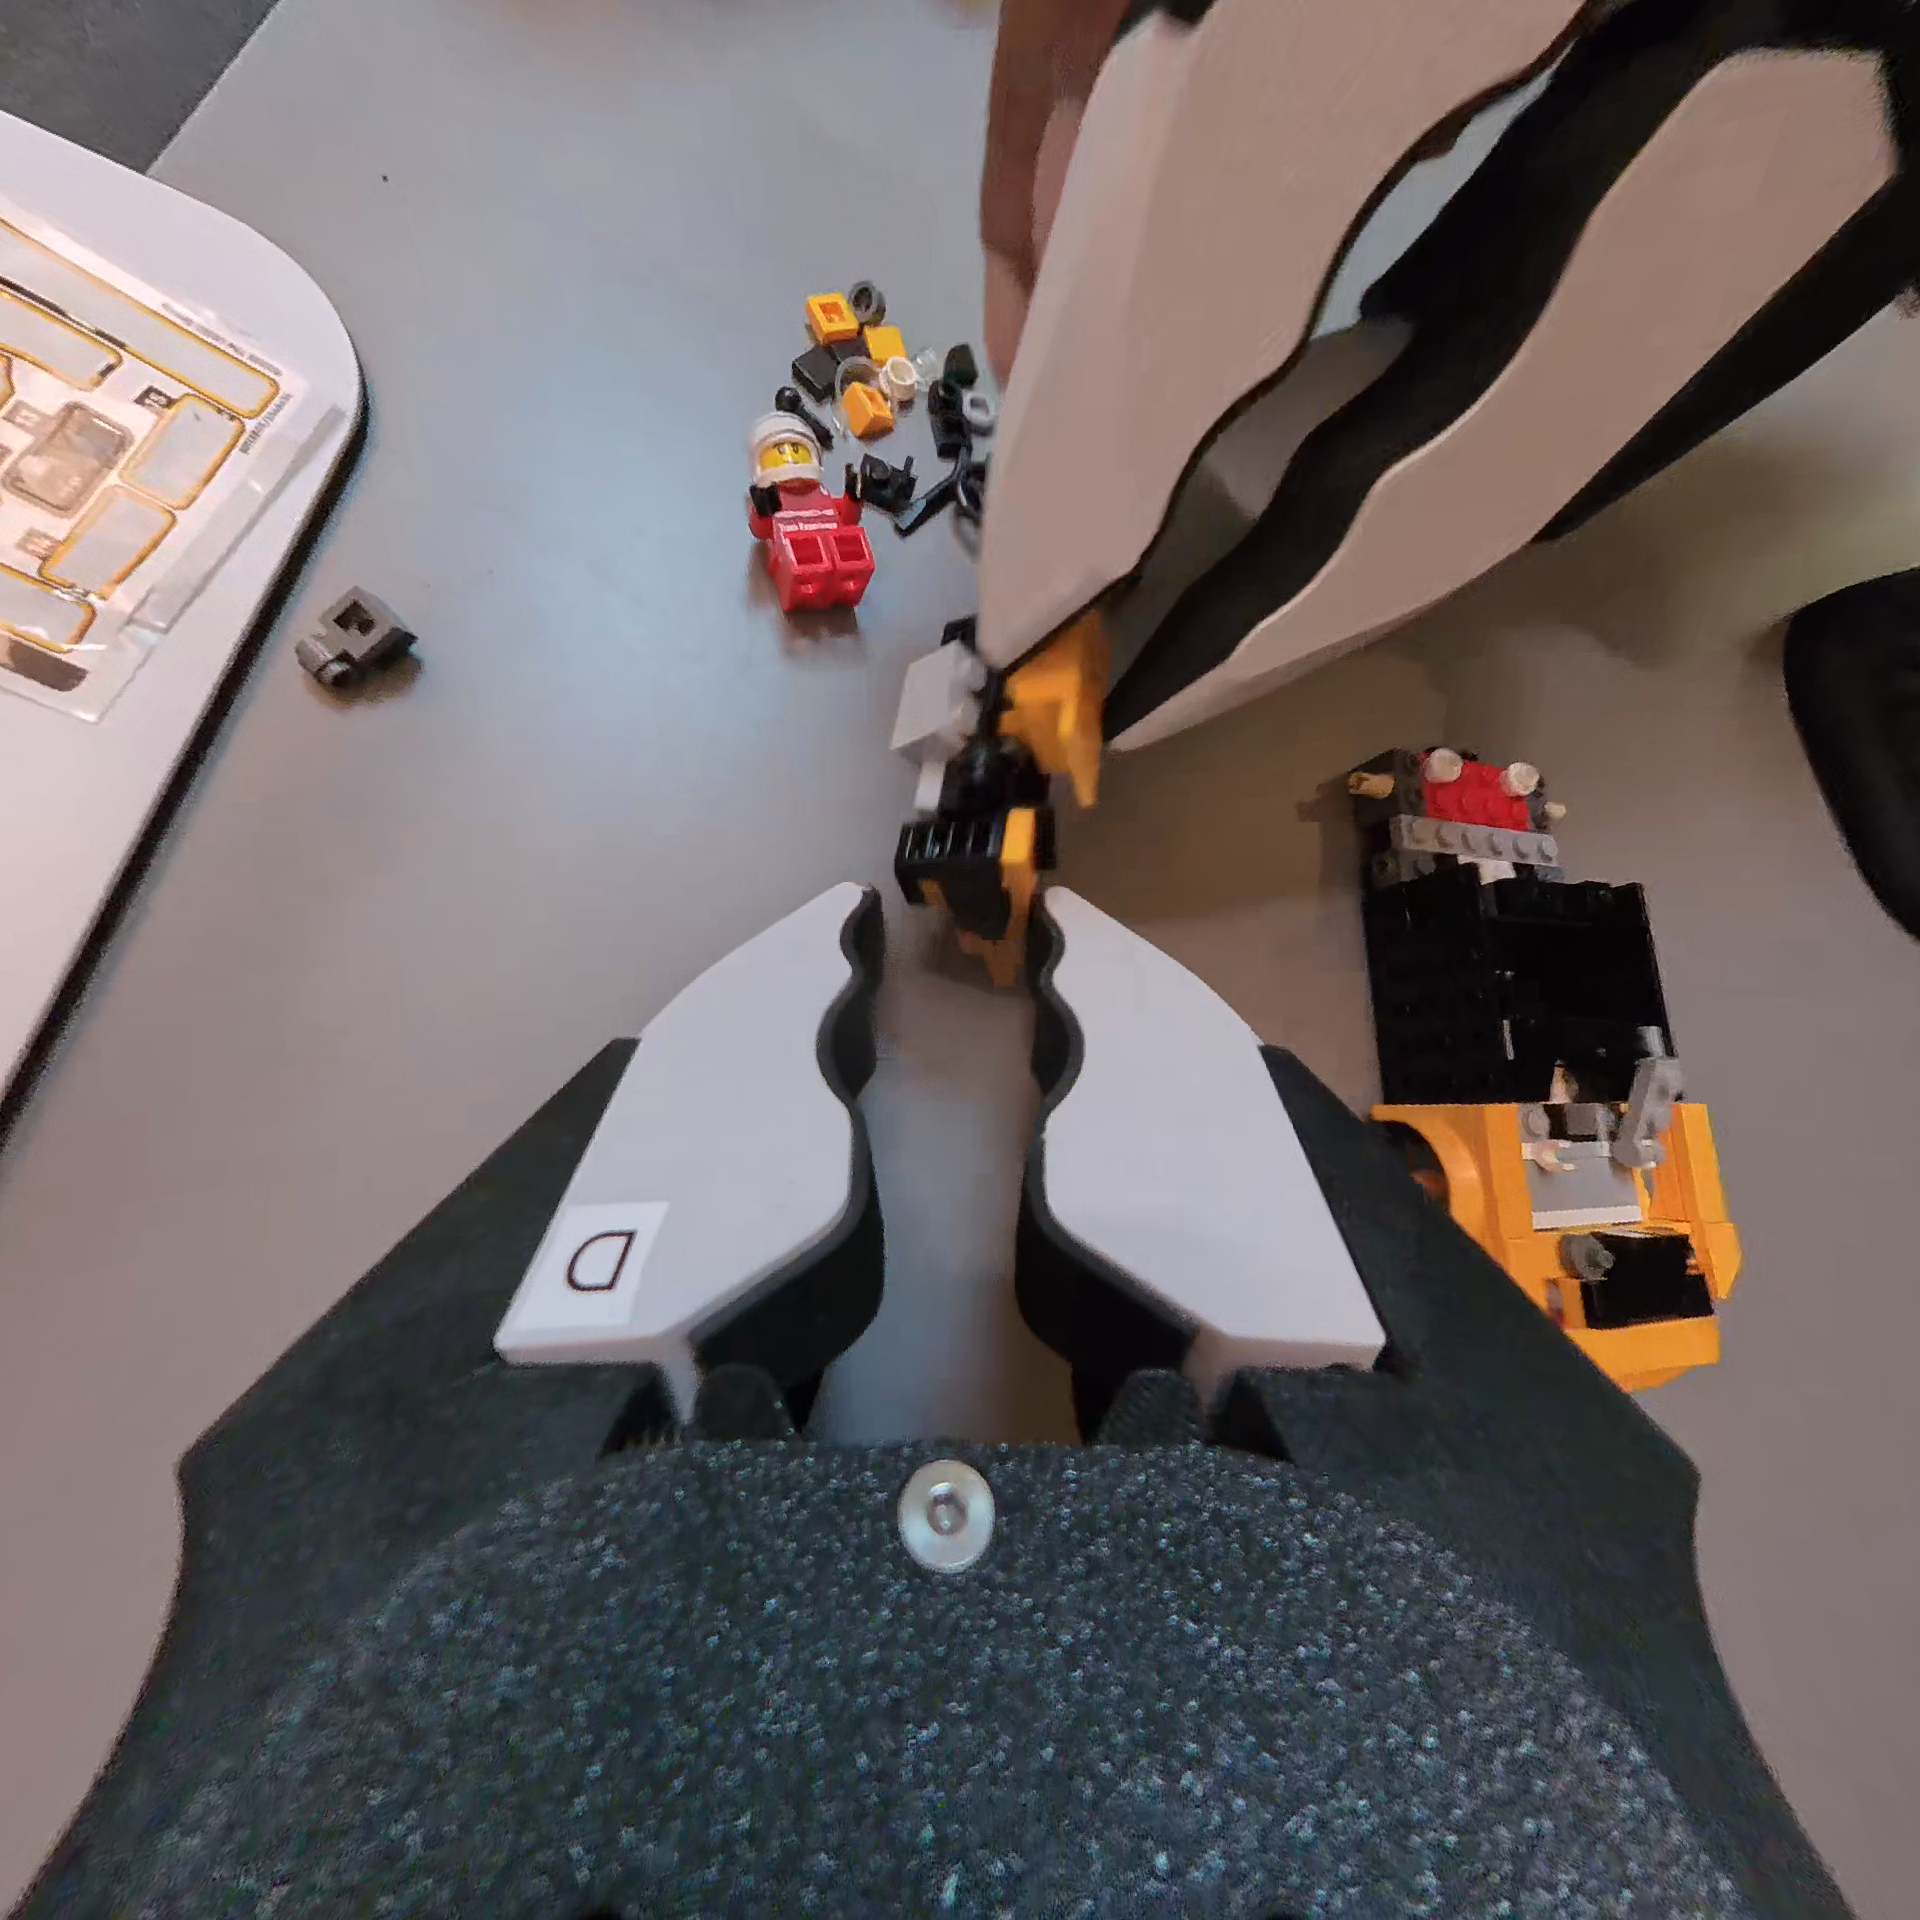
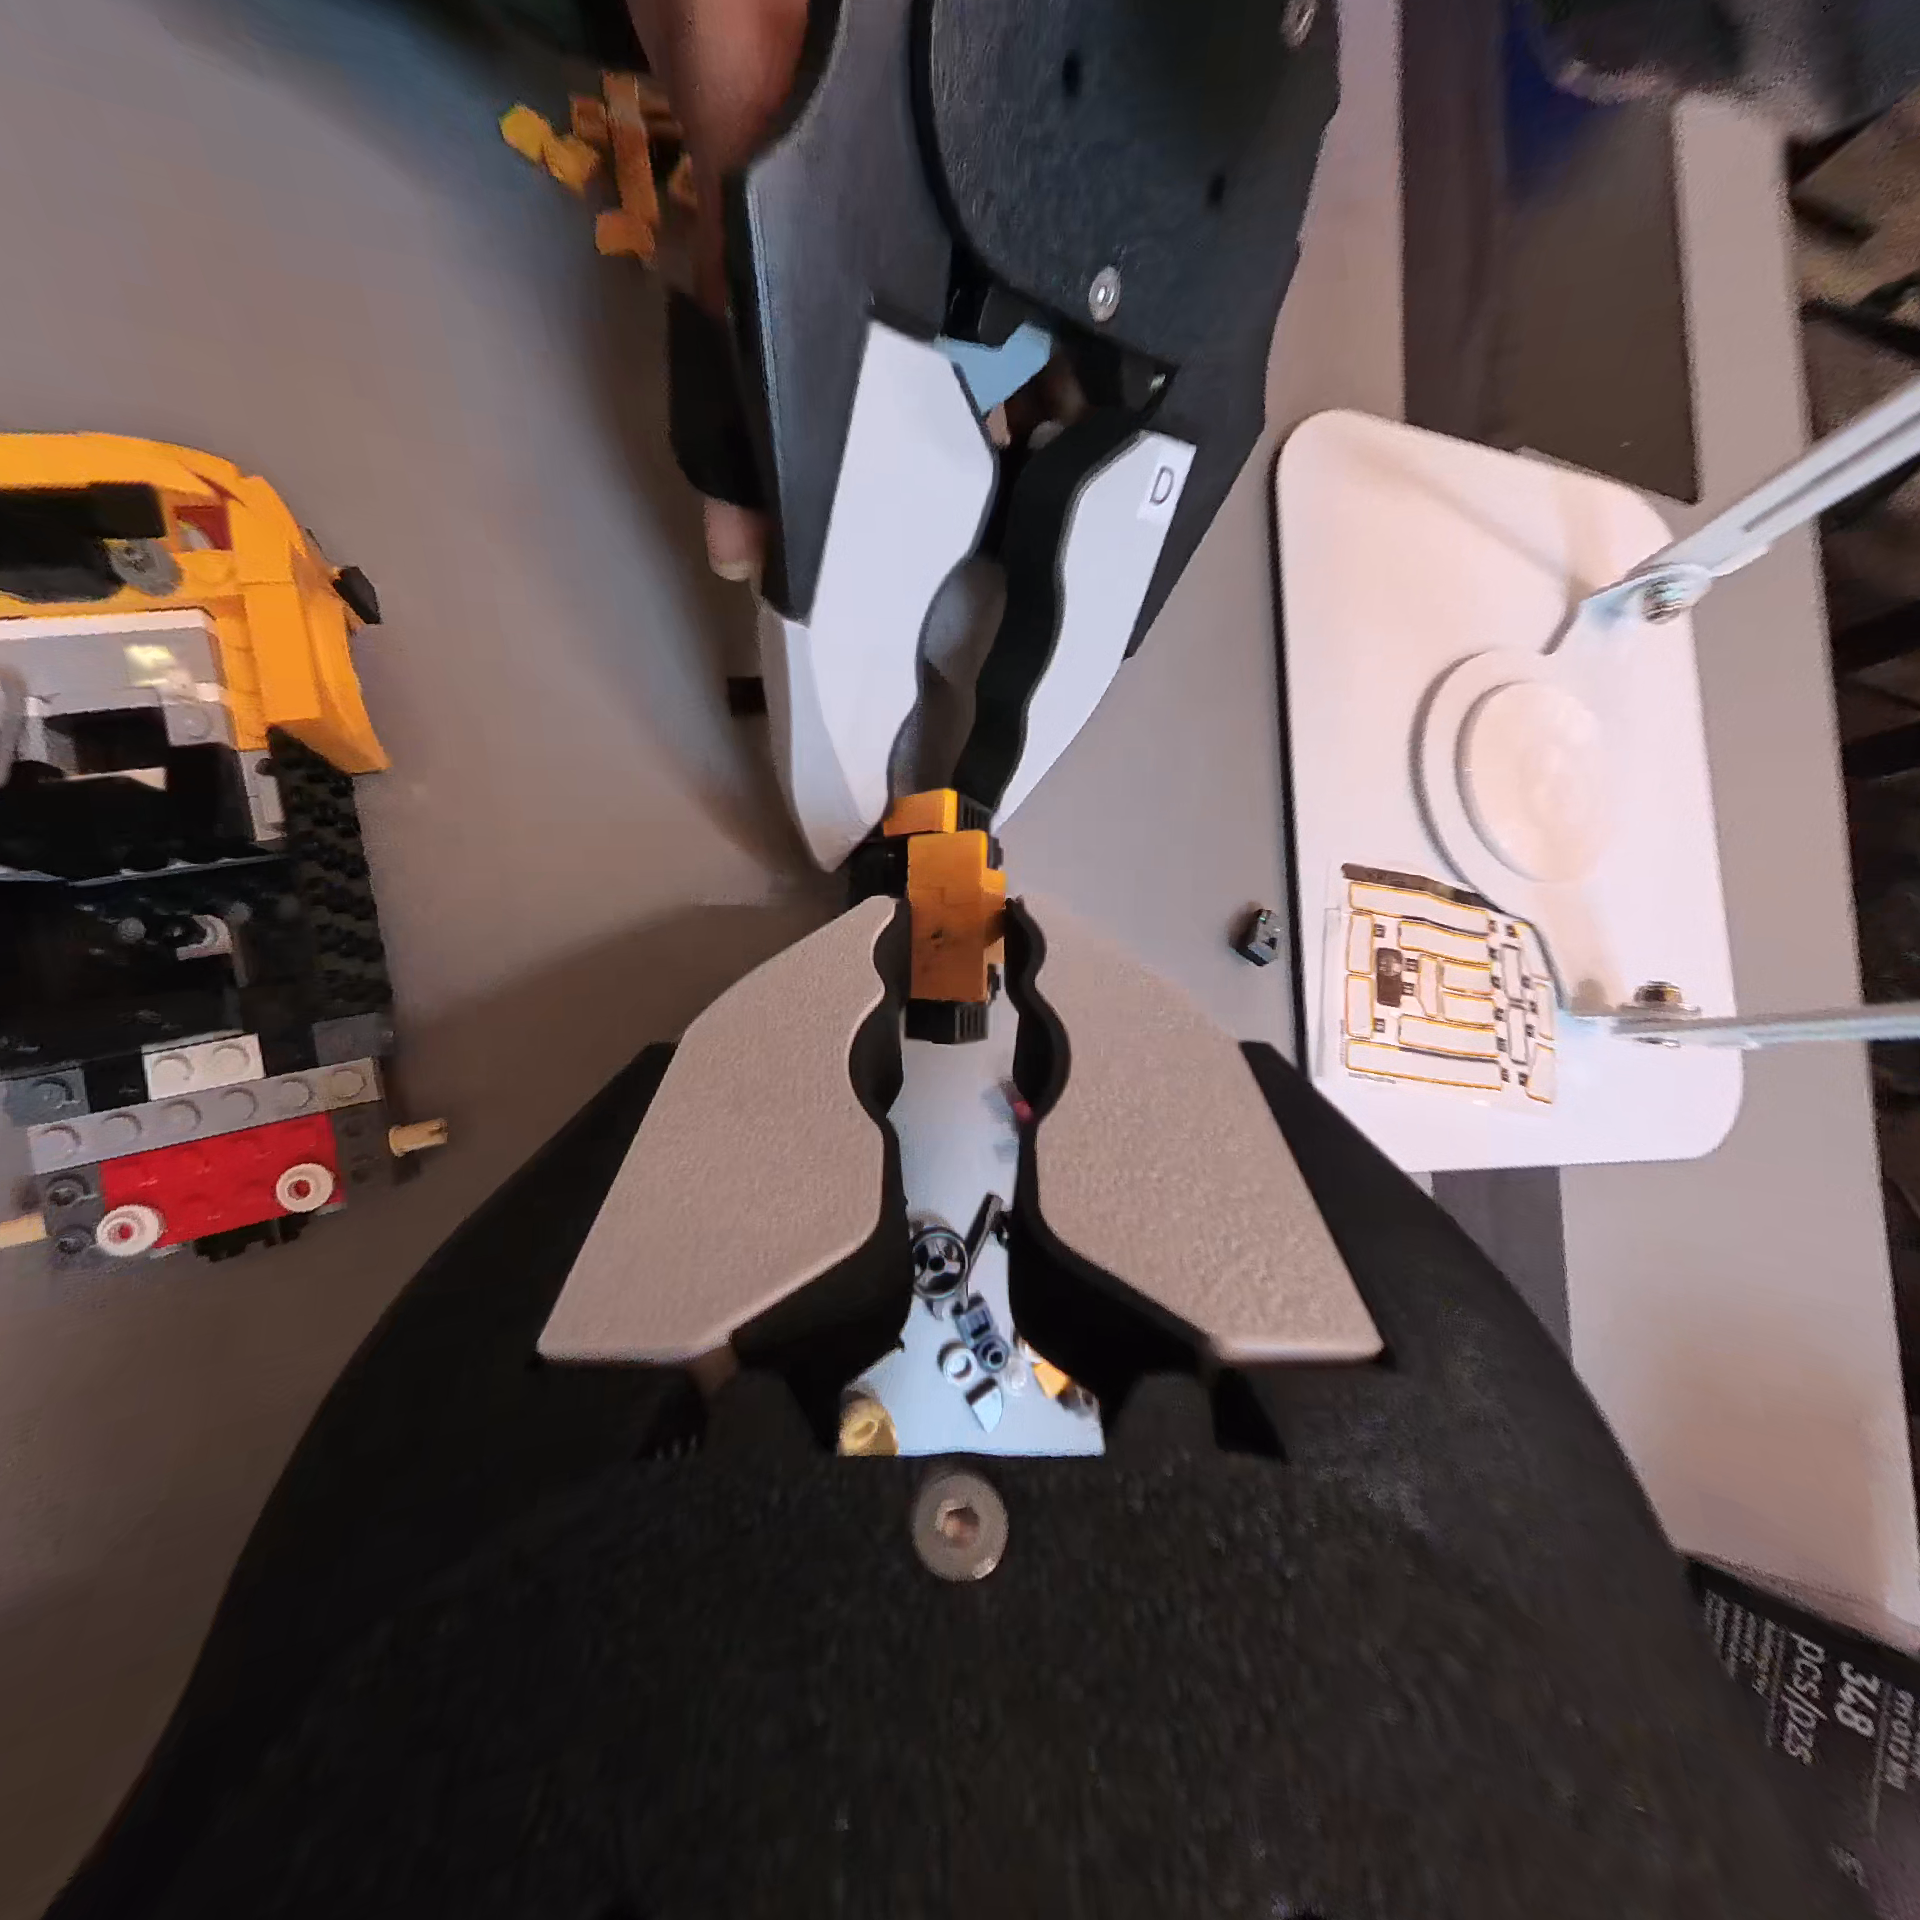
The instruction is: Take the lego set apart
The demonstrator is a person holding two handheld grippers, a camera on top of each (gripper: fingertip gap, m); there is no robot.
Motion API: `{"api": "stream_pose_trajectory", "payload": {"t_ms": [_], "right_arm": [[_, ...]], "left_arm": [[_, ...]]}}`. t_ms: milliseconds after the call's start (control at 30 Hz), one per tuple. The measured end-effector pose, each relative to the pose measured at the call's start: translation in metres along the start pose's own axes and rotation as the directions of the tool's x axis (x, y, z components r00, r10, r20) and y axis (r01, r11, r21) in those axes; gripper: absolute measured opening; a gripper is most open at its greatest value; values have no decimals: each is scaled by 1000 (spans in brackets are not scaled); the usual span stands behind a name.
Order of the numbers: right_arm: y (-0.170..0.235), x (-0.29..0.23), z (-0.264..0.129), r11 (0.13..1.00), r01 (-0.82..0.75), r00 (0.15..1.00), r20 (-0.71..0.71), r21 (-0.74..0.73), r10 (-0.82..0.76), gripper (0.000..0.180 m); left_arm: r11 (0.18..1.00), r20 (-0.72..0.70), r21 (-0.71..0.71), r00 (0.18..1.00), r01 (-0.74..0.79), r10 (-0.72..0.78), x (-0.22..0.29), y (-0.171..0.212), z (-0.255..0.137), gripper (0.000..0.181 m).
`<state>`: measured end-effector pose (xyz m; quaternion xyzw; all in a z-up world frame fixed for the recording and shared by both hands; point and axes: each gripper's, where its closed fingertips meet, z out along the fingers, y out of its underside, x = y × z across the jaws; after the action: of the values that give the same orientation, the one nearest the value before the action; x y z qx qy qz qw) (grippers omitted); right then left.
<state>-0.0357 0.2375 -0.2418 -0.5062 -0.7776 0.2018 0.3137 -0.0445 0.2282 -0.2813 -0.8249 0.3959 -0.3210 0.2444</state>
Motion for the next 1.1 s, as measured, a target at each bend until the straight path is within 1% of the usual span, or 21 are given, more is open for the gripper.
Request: {"api": "stream_pose_trajectory", "payload": {"t_ms": [167, 233, 300, 400, 433, 500, 567, 633, 667, 733, 800, 867, 900, 967, 1000, 1100], "right_arm": [[1, -8, -13, 995, 71, 990, -129, 75, -61, 16], [4, -12, -16, 991, 109, 978, -185, 78, -93, 16], [6, -17, -18, 990, 113, 974, -204, 85, -93, 16], [7, -21, -22, 989, 93, 976, -206, 111, -68, 16], [6, -23, -23, 989, 81, 978, -201, 124, -55, 16], [5, -26, -24, 987, 62, 981, -194, 151, -32, 16], [2, -30, -25, 982, 25, 986, -165, 185, 6, 16], [0, -32, -26, 973, -37, 989, -130, 228, 68, 16], [-1, -32, -27, 965, -85, 988, -101, 250, 113, 16], [-2, -33, -30, 938, -182, 979, -35, 296, 201, 16], [-4, -35, -34, 908, -240, 968, 12, 344, 251, 16], [-6, -38, -37, 894, -268, 962, 47, 360, 269, 12], [-7, -42, -38, 894, -263, 964, 64, 362, 258, 7], [-14, -50, -40, 909, -195, 980, 41, 369, 194, 7], [-18, -56, -41, 923, -149, 988, 16, 356, 153, 7], [-19, -59, -42, 959, -2, 990, -137, 283, 42, 7]], "left_arm": [[999, 14, 12, 999, -33, 32, 0, -5, 5, 21], [999, 10, 23, 999, -47, 47, 2, -7, 8, 22], [996, 11, 37, 997, -83, 83, 5, -10, 10, 22], [980, 65, 88, 983, -179, 174, 8, -19, 9, 38], [969, 75, 118, 975, -215, 208, 12, -25, 7, 43], [945, 98, 145, 955, -292, 280, 18, -32, 4, 45], [923, 108, 136, 932, -359, 346, 24, -32, 6, 39], [904, 105, 138, 913, -405, 393, 30, -31, 9, 27], [901, 104, 134, 910, -413, 402, 31, -30, 10, 27], [914, 66, 146, 925, -379, 373, 35, -31, 9, 27], [922, 32, 149, 933, -358, 357, 39, -32, 7, 27], [915, 83, 122, 923, -384, 376, 36, -32, 7, 26], [912, 102, 104, 916, -397, 388, 35, -31, 8, 26], [905, 159, 53, 898, -422, 410, 26, -26, 9, 26], [898, 179, 64, 890, -435, 419, 25, -26, 7, 26], [889, 194, 98, 885, -448, 424, 26, -28, 2, 26]]}}
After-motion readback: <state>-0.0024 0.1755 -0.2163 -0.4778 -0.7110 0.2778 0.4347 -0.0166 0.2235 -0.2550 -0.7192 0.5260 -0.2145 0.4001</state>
